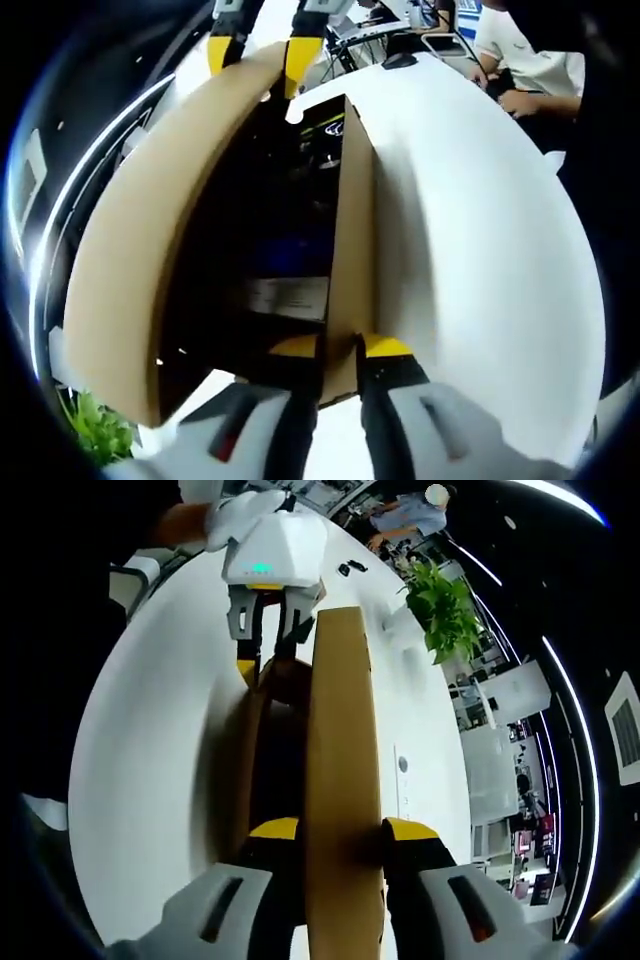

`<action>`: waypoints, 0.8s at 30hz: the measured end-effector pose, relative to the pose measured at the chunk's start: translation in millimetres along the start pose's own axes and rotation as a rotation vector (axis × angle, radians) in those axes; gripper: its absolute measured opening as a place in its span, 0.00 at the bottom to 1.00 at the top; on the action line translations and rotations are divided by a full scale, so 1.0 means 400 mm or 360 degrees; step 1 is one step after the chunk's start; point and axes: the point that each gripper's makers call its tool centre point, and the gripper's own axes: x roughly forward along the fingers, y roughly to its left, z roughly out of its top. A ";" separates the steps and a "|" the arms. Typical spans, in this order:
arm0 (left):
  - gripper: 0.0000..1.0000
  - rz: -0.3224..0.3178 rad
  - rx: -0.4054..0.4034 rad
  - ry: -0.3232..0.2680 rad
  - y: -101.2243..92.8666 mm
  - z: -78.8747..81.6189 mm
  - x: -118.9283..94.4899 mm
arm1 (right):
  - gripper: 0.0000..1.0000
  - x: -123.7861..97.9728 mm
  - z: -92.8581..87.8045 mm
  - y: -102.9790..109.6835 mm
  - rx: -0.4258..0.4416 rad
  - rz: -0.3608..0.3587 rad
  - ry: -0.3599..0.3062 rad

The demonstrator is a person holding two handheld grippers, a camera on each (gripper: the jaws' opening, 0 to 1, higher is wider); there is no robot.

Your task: Operate the shoe box by opening the lid, removing the specified soft item, and placing it in the target area until the item is outside and the box remains undamaged.

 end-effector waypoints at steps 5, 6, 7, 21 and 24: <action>0.10 -0.0053 0.0002 0.0003 0.003 -0.003 0.011 | 0.30 -0.004 0.001 -0.009 0.0001 -0.0011 0.0007; 0.10 -0.0060 0.0000 0.0003 0.004 -0.004 0.012 | 0.30 -0.004 0.001 -0.011 0.0001 -0.0014 0.0008; 0.10 -0.0070 -0.0004 0.0002 0.002 -0.003 0.010 | 0.30 -0.005 0.001 -0.013 0.0001 -0.0015 0.0009; 0.09 -0.0106 -0.0021 -0.0027 0.001 -0.007 0.008 | 0.29 -0.013 0.005 -0.036 0.0001 -0.0049 0.0026; 0.09 -0.0113 -0.0029 -0.0037 0.002 -0.007 0.008 | 0.29 -0.015 0.006 -0.046 0.0003 -0.0076 0.0019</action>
